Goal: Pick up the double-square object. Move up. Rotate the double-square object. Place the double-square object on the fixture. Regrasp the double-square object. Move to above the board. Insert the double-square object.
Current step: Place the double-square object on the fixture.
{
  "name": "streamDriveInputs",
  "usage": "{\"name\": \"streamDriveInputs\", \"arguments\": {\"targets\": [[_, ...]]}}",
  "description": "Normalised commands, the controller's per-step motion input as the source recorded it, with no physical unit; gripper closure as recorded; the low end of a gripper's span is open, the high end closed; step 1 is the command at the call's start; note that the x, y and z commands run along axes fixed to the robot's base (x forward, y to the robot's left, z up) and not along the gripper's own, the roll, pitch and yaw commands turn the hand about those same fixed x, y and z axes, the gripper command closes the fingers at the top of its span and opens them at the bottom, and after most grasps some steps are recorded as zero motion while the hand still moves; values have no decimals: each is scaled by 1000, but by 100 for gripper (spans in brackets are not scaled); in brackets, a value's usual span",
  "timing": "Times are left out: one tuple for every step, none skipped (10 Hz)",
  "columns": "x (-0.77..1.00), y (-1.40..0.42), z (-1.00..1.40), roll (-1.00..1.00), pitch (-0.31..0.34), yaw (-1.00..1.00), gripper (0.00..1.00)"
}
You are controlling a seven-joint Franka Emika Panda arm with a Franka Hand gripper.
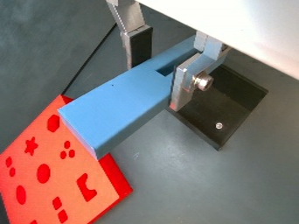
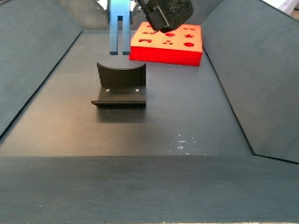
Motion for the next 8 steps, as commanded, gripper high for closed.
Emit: {"name": "streamDriveInputs", "arguments": {"targets": [[132,141,-1000,-1000,197,-29,100],[141,142,-1000,-1000,216,-56,100],[158,136,-1000,-932,248,-109,100],[167,141,-1000,-772,224,-146,100],[175,145,-1000,-556,177,-193,100],[184,147,-1000,-387,141,-213,100],[199,139,-1000,-233,91,-217,100],[189,130,-925,-201,64,-213,100]]}}
